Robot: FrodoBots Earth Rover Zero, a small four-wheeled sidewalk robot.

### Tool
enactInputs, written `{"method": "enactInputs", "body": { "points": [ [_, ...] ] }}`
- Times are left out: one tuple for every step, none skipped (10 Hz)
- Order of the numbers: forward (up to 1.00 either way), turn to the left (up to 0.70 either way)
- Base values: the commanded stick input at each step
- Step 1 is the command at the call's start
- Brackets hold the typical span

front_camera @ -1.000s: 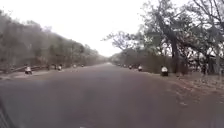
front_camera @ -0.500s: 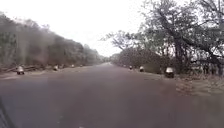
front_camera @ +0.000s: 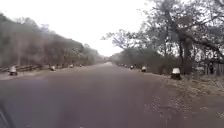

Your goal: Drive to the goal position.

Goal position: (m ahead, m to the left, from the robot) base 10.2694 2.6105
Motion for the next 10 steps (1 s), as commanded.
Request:
{"method": "enactInputs", "body": {
  "points": [
    [1.0, 0.0],
    [1.0, 0.0],
    [1.0, 0.02],
    [1.0, 0.03],
    [1.0, 0.11],
    [1.0, 0.17],
    [1.0, 0.35],
    [1.0, 0.27],
    [1.0, 0.19],
    [1.0, 0.0]
  ]
}}
